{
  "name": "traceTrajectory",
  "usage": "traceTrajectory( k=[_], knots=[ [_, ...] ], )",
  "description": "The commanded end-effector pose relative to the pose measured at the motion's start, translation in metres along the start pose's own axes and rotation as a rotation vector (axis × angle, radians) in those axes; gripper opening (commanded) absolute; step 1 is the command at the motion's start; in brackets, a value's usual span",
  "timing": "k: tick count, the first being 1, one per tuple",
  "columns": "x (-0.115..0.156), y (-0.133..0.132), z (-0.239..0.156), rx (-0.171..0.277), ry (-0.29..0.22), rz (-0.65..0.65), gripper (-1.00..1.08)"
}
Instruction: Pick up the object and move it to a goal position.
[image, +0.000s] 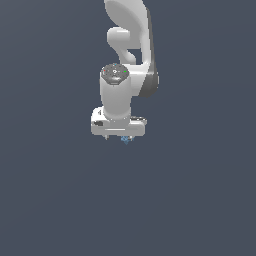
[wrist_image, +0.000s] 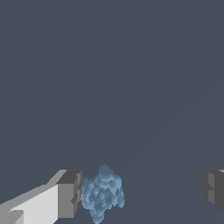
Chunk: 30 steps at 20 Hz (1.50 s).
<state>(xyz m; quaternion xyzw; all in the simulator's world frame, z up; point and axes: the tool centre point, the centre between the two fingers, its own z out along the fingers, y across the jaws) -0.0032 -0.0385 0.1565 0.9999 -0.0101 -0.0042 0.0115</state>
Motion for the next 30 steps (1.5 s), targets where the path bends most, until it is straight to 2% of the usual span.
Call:
traceTrajectory(
  k=[1, 11, 21, 30],
  knots=[
    [0.000, 0.000, 0.000, 0.000, 0.000, 0.000, 1.00],
    [-0.002, 0.032, 0.000, -0.004, 0.002, 0.021, 1.00],
    [-0.003, 0.030, 0.001, -0.003, 0.003, 0.033, 1.00],
    [-0.011, 0.021, 0.008, 0.002, 0.003, 0.130, 1.00]
  ],
)
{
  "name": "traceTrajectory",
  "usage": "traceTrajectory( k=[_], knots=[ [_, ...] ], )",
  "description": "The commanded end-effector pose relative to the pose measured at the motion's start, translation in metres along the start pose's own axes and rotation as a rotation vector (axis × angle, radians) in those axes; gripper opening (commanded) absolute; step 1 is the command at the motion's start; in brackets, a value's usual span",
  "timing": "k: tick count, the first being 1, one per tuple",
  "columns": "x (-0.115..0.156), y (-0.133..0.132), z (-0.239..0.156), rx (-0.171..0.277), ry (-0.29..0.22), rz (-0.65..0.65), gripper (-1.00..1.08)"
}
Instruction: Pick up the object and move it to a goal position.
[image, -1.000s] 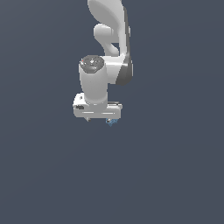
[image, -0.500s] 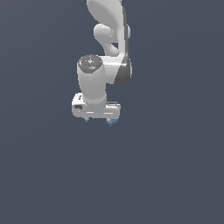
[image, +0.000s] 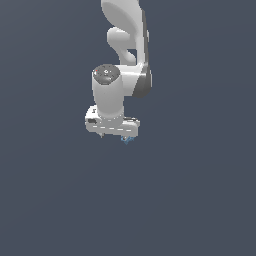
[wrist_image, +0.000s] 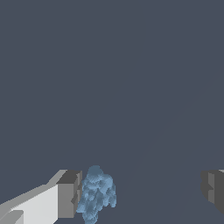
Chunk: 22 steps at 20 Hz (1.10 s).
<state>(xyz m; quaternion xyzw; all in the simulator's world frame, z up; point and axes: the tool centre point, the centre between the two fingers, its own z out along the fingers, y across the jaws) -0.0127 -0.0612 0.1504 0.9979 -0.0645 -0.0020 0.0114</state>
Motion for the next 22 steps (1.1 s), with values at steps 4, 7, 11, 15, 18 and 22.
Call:
traceTrajectory(
  k=[4, 7, 11, 15, 18, 22],
  knots=[
    [-0.008, -0.007, 0.007, 0.004, 0.000, 0.094, 1.00],
    [-0.015, -0.012, 0.012, 0.007, 0.000, 0.161, 1.00],
    [-0.024, -0.019, 0.019, 0.011, -0.001, 0.260, 1.00],
    [-0.034, -0.025, 0.026, 0.014, -0.002, 0.360, 1.00],
    [-0.041, -0.030, 0.031, 0.016, -0.003, 0.435, 1.00],
    [-0.051, -0.035, 0.038, 0.018, -0.004, 0.535, 1.00]
  ],
)
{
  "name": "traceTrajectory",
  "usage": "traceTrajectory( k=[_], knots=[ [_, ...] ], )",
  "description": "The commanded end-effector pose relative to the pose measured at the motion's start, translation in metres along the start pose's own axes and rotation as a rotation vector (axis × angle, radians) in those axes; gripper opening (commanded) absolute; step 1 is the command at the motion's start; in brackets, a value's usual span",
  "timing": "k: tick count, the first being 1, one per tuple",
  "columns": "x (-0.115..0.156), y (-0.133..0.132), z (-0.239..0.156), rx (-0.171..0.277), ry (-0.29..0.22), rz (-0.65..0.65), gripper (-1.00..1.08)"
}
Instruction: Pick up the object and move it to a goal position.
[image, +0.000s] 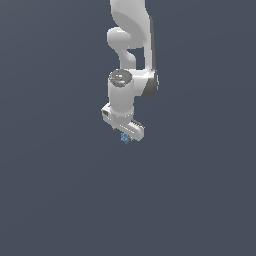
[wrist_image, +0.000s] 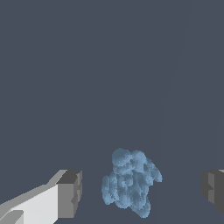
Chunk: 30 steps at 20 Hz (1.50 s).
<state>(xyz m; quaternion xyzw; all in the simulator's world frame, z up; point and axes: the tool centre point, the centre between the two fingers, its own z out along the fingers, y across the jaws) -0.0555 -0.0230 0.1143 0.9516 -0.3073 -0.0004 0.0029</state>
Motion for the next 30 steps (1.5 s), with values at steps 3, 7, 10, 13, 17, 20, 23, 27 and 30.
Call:
traceTrajectory(
  k=[3, 7, 10, 13, 17, 20, 23, 27, 30],
  knots=[
    [-0.013, 0.001, 0.007, 0.002, -0.001, 0.115, 1.00],
    [-0.024, 0.001, 0.013, 0.004, -0.001, 0.207, 1.00],
    [-0.030, 0.002, 0.016, 0.004, -0.002, 0.263, 1.00],
    [-0.035, 0.003, 0.019, 0.005, -0.002, 0.308, 1.00],
    [-0.040, 0.004, 0.021, 0.005, -0.002, 0.349, 1.00],
    [-0.041, 0.004, 0.022, 0.005, -0.002, 0.367, 1.00],
    [-0.042, 0.004, 0.023, 0.005, -0.002, 0.372, 1.00],
    [-0.042, 0.004, 0.025, 0.005, -0.002, 0.368, 1.00],
    [-0.042, 0.004, 0.033, 0.005, -0.002, 0.369, 1.00]
  ],
)
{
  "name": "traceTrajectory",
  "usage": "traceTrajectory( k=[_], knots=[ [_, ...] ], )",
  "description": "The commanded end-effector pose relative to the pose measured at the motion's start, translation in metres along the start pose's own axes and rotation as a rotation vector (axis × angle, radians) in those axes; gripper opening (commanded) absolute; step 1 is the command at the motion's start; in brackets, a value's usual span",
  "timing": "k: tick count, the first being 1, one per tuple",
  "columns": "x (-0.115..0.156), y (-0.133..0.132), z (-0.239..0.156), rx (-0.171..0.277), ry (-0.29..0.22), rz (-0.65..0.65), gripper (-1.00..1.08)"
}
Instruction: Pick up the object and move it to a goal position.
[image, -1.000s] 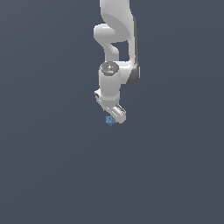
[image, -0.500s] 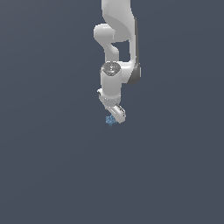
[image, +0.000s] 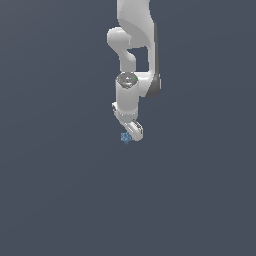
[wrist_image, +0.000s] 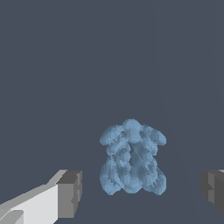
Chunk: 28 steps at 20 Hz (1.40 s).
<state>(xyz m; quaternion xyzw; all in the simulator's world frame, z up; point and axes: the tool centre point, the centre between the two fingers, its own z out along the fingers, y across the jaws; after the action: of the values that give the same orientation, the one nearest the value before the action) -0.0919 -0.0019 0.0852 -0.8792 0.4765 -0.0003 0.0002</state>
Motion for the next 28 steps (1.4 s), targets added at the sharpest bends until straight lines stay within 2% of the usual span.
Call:
traceTrajectory(
  k=[1, 7, 13, 14, 28],
  knots=[
    [0.000, 0.001, 0.008, -0.001, 0.000, 0.001, 1.00],
    [-0.001, 0.001, 0.035, -0.001, 0.000, 0.003, 1.00],
    [-0.001, 0.001, 0.044, -0.001, 0.000, 0.004, 1.00],
    [-0.001, 0.001, 0.044, -0.001, 0.000, 0.004, -1.00],
    [0.004, 0.003, 0.043, 0.001, 0.000, 0.004, -1.00]
  ],
)
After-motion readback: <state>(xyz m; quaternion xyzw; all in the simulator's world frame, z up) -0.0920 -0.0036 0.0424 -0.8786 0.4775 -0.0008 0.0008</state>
